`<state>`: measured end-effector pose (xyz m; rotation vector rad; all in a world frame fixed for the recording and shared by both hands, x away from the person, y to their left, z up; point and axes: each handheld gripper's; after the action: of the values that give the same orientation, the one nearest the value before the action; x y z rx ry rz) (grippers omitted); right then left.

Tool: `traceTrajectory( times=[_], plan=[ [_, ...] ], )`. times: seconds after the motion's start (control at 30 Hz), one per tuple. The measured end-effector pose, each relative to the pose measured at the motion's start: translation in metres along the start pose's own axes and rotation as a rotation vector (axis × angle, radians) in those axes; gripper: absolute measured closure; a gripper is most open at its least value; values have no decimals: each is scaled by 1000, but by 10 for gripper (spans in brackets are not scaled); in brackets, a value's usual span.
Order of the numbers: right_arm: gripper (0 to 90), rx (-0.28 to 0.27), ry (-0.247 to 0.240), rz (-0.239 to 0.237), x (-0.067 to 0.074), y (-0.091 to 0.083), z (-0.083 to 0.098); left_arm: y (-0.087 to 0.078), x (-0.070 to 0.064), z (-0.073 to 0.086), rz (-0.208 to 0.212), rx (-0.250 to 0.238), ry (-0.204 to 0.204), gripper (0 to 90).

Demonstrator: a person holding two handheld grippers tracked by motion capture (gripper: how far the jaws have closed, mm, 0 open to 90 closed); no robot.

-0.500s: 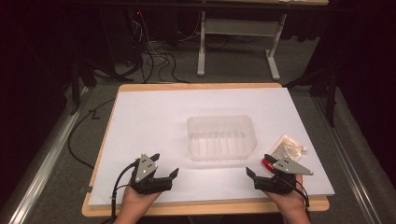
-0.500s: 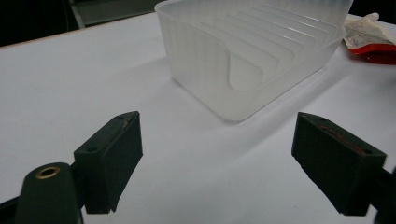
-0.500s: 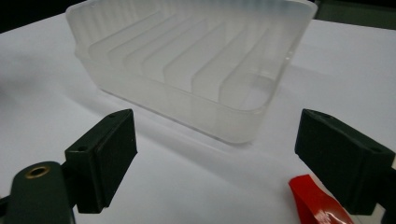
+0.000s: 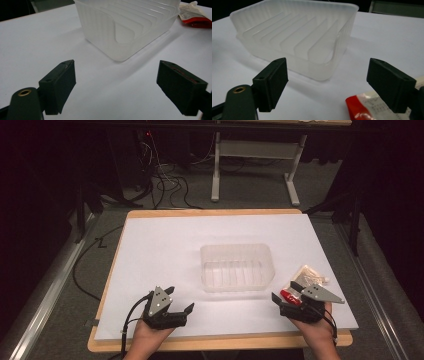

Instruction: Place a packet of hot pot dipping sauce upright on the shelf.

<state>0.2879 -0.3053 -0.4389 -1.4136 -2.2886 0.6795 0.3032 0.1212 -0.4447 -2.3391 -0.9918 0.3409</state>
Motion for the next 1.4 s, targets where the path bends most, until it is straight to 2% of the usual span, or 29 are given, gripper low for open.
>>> traceTrajectory(
  times=[0.07,0.27,0.3,0.43,0.57,0.6,0.73,0.93,1.07,1.3,1.4],
  plan=[
    [179,2,-3,18,-6,3,-8,1,-1,1,5,3,-3,167],
    [196,22,20,4,-19,15,-24,1,-3,2,-2,-8,1,183],
    [205,11,18,19,-24,18,-25,0,-3,3,1,-13,3,186],
    [239,13,21,32,-35,17,-23,3,-5,4,11,-12,24,192],
    [252,28,65,42,-55,11,-16,4,-5,3,10,-6,33,199],
    [252,28,65,42,-55,11,-16,4,-5,3,10,-6,33,201],
    [267,26,117,92,-80,0,-8,3,-6,3,12,-10,33,205],
    [259,59,176,137,-105,-7,6,5,-7,4,23,-3,43,208],
    [232,90,215,165,-118,-6,12,5,-8,3,29,-2,51,208],
    [211,108,275,208,-136,-4,17,3,-9,3,36,-6,59,208],
    [211,127,309,211,-142,-1,20,3,-9,4,40,-5,65,208]
  ],
)
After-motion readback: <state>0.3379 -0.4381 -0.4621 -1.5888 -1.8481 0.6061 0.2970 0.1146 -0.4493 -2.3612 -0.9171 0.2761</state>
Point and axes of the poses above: each handheld gripper's, and its own axes: y roughly forward along the jaws, z roughly out of its underside, x roughly to its left, and after that the axes turned 9 degrees about x, right-handed
